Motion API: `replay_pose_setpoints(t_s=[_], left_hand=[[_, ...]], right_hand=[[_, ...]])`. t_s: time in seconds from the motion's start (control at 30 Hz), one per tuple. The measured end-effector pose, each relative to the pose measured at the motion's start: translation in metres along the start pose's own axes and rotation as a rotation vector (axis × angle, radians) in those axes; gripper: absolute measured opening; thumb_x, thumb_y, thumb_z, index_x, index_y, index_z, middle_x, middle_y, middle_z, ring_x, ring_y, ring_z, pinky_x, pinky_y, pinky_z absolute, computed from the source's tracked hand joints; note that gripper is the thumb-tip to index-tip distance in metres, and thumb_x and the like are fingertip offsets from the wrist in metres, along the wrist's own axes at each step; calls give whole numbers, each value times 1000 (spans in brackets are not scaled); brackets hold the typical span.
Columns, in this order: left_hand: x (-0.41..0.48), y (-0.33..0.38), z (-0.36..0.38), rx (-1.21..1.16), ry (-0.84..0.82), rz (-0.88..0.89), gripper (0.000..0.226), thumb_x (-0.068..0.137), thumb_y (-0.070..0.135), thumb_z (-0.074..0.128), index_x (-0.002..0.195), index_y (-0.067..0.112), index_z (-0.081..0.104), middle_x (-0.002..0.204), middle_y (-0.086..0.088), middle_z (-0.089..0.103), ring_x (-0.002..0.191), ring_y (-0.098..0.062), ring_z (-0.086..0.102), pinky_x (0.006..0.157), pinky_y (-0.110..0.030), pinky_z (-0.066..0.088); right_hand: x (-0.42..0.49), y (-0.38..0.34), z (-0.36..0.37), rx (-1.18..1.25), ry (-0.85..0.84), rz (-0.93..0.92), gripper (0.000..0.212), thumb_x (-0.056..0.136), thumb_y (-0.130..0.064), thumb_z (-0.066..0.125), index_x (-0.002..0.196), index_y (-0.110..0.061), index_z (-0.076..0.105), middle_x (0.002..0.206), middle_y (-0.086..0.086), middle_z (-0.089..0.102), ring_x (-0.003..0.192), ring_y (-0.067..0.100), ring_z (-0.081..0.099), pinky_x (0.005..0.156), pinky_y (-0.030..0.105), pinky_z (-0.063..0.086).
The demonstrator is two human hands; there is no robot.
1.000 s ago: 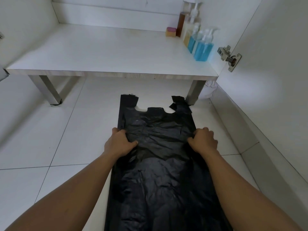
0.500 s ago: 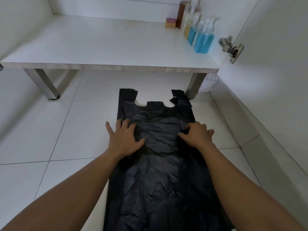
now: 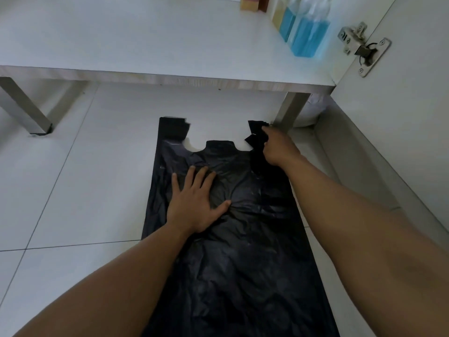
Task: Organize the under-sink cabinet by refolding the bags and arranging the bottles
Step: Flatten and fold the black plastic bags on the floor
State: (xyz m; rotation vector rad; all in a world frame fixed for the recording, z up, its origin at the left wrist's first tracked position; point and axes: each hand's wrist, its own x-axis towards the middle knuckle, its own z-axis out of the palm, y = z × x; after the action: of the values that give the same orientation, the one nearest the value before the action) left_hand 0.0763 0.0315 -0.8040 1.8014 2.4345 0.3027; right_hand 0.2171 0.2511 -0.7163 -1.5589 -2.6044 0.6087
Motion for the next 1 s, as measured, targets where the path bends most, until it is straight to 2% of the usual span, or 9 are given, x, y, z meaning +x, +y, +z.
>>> replay_pose_setpoints(t_s=[0.2, 0.27, 0.33, 0.4, 0.53, 0.63, 0.73, 0.9, 1.0], left_hand=[[3, 1, 2, 18, 24, 2, 92, 84, 87, 17, 158, 31, 18, 167, 5, 13, 155, -23, -2, 119, -63, -4], [2, 1, 3, 15, 20, 1, 92, 84, 87, 17, 158, 32, 17, 167, 5, 12, 155, -22, -3, 119, -63, -4], [2, 0, 3, 12, 25, 3, 92, 84, 87, 17, 158, 32, 18, 167, 5, 12, 155, -22, -3, 119, -63, -4], [2, 0, 3, 12, 24, 2, 93, 84, 87, 17, 158, 31, 18, 167, 5, 12, 155, -23, -2, 119, -64, -2], [2, 1, 2, 26, 13, 2, 93, 84, 87, 15, 158, 31, 18, 167, 4, 11, 155, -23, -3, 119, -64, -2], [2, 1, 0, 22, 10, 1, 93, 84, 87, 15, 158, 31, 17, 167, 5, 11, 155, -22, -3, 120, -63, -3], [2, 1, 0, 16, 6, 0, 93, 84, 87, 15, 158, 32, 16, 167, 5, 10, 155, -22, -5, 119, -63, -4], [2, 2, 0, 10, 26, 1, 92, 84, 87, 16, 157, 31, 22, 167, 4, 15, 155, -23, 0, 119, -64, -1], [2, 2, 1, 15, 19, 0, 92, 84, 87, 16, 158, 31, 21, 167, 5, 14, 155, -23, 0, 119, -64, -2]], right_hand=[[36, 7, 14, -91, -100, 63, 76, 91, 0, 58, 157, -16, 24, 159, 12, 31, 141, 32, 38, 115, 42, 36], [41, 10, 15, -138, -66, 93, 47, 88, -1, 60, 133, -8, 50, 138, 15, 52, 119, 32, 56, 93, 38, 51], [44, 11, 6, -150, -34, 94, 9, 86, -5, 63, 90, -8, 55, 103, 13, 61, 91, 29, 61, 59, 29, 45], [46, 11, -9, -89, -17, 84, 20, 80, -13, 69, 79, -11, 49, 81, 8, 56, 76, 27, 60, 51, 25, 38], [50, 8, -32, -59, -61, 113, 18, 76, -8, 76, 84, -2, 62, 84, 14, 65, 76, 28, 68, 64, 32, 55], [60, 13, -30, 119, 218, 122, 26, 79, 5, 68, 103, -3, 64, 99, 12, 65, 85, 27, 66, 76, 39, 60], [53, 5, -18, 501, 364, 44, 40, 90, 6, 47, 127, -8, 53, 100, 1, 51, 89, 14, 54, 78, 18, 49], [23, 8, 8, 337, 503, -67, 32, 96, -8, 51, 127, -15, 57, 120, 7, 59, 106, 19, 57, 90, 28, 46], [6, 19, 25, 90, 359, 0, 25, 96, -25, 58, 119, -17, 64, 123, 6, 61, 114, 25, 56, 93, 40, 48]])
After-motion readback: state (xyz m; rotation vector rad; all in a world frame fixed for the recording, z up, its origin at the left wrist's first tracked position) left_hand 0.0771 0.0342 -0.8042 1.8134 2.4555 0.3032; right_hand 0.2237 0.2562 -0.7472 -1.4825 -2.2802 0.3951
